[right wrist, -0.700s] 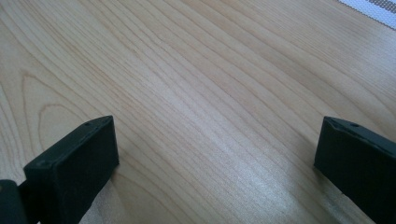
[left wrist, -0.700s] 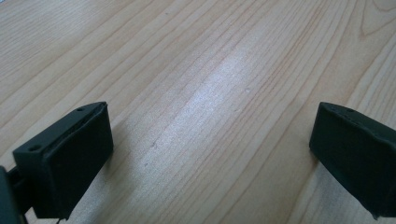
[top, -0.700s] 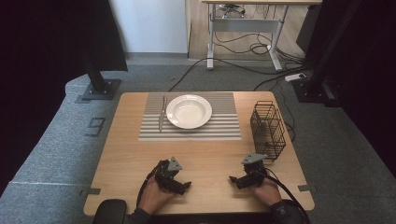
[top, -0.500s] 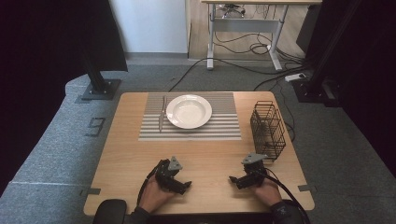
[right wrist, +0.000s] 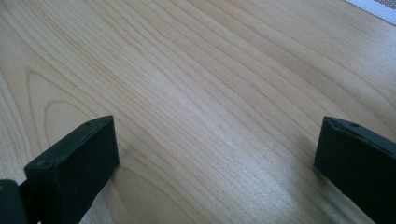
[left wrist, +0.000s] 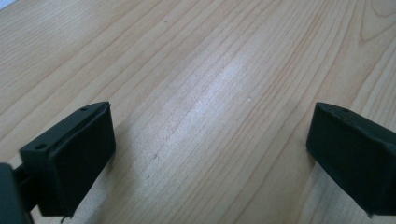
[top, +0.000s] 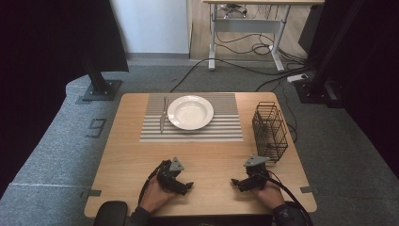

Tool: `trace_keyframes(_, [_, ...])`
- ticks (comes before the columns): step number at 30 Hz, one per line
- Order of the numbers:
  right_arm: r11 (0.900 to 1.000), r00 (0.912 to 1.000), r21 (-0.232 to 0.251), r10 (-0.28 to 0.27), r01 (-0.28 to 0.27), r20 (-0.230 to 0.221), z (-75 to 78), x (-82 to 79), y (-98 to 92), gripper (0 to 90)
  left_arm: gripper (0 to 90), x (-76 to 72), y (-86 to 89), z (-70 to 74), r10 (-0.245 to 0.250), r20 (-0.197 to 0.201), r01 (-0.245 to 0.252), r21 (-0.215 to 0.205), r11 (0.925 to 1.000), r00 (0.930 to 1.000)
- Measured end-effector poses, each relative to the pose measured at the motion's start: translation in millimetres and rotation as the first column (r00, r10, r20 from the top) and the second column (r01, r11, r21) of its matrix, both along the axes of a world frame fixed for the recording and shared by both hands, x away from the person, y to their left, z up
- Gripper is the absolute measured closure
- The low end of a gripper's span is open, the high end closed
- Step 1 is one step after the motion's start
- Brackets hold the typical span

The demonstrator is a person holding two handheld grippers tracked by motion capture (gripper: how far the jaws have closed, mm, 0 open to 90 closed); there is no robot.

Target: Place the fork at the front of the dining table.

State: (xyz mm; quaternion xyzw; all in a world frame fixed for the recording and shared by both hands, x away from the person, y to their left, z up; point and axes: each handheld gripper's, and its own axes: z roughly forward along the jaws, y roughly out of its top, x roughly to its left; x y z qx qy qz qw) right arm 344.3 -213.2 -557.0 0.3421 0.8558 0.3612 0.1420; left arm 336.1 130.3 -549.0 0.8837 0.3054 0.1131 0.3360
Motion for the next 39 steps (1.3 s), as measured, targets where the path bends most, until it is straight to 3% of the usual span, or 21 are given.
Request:
trace_keyframes(11, [1.0,1.0,0.0,0.0,0.0,0.0,0.0,0.0,0.0,0.0,4.7,3.1,-8.1,17.3,-0.032,-0.012,0.032,-0.03,0.9991,0.9994])
trace_keyframes(19, [1.0,1.0,0.0,0.0,0.0,0.0,0.0,0.0,0.1,0.0,4.3,14.9,-17.1,38.3,-0.08,-0.02,0.079,-0.049,0.9957,0.9966])
trace_keyframes(26, [1.0,1.0,0.0,0.0,0.0,0.0,0.0,0.0,0.0,0.0,10.9,30.4,-30.3,60.6,-0.108,0.0,0.108,-0.049,0.993,0.9942])
trace_keyframes(31, [1.0,1.0,0.0,0.0,0.0,0.001,-0.1,0.1,0.0,0.0,14.5,45.2,-43.5,78.3,-0.14,0.023,0.141,-0.055,0.9885,0.9899])
trace_keyframes(39, [1.0,1.0,0.0,0.002,-0.002,0.001,0.1,0.3,-0.1,0.0,17.1,67.1,-83.2,102.6,-0.214,0.054,0.216,-0.035,0.9757,0.9753])
